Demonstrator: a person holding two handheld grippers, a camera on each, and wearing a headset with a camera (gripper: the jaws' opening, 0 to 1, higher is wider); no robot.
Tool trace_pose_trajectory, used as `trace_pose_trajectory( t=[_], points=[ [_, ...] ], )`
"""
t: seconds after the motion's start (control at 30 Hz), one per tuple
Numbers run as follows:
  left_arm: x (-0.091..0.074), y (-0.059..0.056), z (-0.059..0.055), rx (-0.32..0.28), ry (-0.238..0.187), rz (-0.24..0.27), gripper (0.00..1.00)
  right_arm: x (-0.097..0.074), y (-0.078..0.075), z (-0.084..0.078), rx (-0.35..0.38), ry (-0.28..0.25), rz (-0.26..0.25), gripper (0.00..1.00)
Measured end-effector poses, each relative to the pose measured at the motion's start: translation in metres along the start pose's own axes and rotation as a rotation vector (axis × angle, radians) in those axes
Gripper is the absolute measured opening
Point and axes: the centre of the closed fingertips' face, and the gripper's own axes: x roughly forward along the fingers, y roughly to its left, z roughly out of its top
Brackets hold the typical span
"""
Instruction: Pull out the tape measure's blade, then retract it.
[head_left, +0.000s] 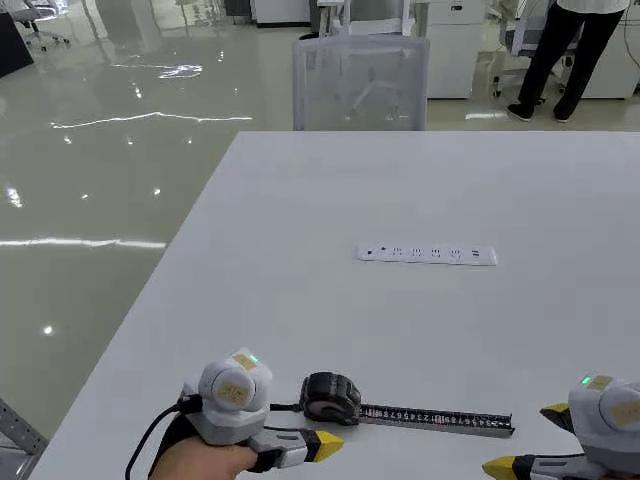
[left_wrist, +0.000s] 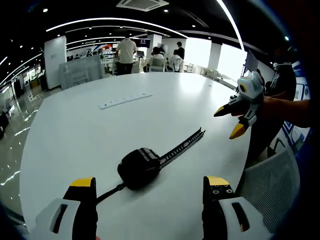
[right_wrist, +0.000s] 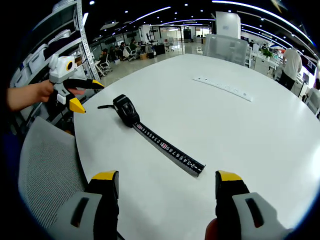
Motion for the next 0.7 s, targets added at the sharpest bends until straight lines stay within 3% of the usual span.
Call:
trace_pose_trajectory(
  t=[0.17, 0.7],
  points=[
    [-0.011, -0.006, -0.001, -0.022, -0.011, 0.008, 0.88, -0.012, 0.008, 0.003, 0.005, -0.009, -0.016, 0.83],
    [-0.044, -0.011, -0.003, -0.085, -0.037, 0.049, 0.95, -0.045, 0.029, 0.013, 0.025, -0.029, -0.049, 0.96]
  ],
)
